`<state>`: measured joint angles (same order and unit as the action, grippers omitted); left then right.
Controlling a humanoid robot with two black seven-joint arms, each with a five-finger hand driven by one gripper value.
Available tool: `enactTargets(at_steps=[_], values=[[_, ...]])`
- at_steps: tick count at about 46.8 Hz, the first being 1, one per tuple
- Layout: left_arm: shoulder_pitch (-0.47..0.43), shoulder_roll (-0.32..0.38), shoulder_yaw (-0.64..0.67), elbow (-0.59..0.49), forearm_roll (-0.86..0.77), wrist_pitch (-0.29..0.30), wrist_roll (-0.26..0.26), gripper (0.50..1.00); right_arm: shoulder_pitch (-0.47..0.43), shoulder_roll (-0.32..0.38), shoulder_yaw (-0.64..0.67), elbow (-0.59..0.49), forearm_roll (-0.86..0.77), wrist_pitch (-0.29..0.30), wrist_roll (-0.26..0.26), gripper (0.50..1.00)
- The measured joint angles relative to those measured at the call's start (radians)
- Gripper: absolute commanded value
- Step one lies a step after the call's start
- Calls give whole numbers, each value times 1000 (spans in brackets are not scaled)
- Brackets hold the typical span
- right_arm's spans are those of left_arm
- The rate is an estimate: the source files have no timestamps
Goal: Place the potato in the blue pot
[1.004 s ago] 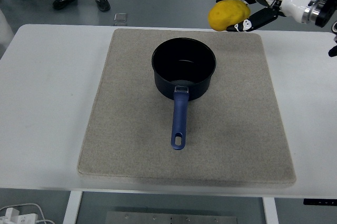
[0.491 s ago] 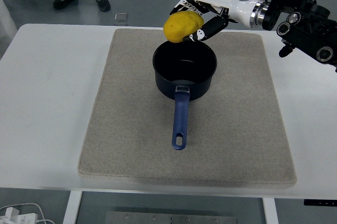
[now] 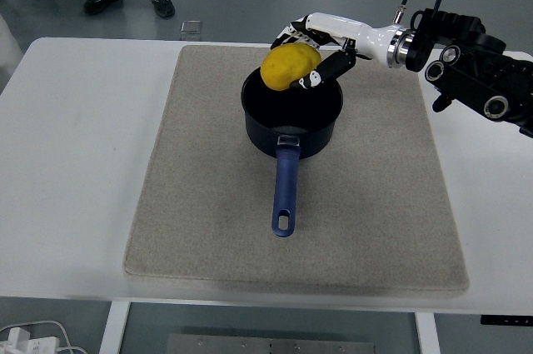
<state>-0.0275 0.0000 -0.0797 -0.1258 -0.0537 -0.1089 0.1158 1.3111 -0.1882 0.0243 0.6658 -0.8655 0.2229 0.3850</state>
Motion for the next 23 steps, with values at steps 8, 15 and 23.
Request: enactTargets(at_steps=[8,15,23], values=[[0,0,0,0,0,0,-1,1000,-35,32,-2,-35,-4,-1,0,500],[0,0,0,0,0,0,-1,1000,-43,35,-3,-38,-6,-1,0,500],[0,0,0,0,0,0,0,1000,-55,35,-3,-38,-6,-2,0,500]])
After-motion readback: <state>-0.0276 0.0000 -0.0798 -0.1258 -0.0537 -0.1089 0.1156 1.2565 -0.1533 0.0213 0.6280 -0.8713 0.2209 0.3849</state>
